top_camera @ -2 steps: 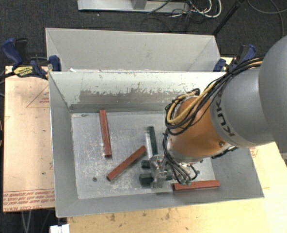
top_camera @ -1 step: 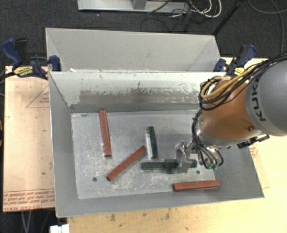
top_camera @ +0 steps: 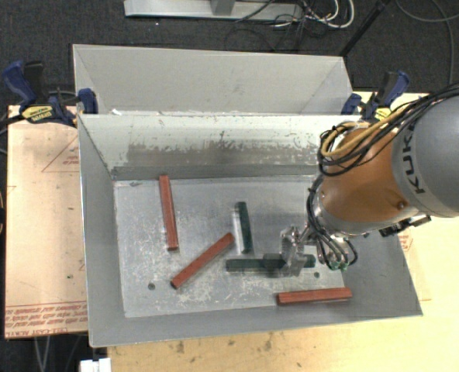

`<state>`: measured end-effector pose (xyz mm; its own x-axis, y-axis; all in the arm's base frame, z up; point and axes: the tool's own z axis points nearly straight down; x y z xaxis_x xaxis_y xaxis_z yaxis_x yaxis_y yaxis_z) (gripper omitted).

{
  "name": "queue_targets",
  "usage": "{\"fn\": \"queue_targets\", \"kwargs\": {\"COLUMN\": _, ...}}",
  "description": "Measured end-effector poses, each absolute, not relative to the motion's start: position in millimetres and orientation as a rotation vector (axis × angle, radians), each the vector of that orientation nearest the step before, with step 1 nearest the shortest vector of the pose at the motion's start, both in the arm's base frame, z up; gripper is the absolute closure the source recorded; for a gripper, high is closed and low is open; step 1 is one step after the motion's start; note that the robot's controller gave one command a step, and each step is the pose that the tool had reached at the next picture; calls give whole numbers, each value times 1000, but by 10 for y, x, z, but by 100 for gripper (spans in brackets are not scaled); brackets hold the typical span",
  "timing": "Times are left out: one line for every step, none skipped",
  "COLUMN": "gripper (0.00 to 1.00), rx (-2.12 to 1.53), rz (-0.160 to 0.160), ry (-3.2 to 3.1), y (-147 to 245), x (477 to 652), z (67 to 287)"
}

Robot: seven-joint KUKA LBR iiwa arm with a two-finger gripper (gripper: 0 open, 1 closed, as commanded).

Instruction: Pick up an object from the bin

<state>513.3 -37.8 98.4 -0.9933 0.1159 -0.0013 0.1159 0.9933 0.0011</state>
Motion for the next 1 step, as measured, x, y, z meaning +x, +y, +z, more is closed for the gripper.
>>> {"fn": "queue_targets", "kwargs": {"gripper": 100, "rx": 208, "rz": 1, "ry": 3126, "y": -441, "x": 5162, "z": 2446}}
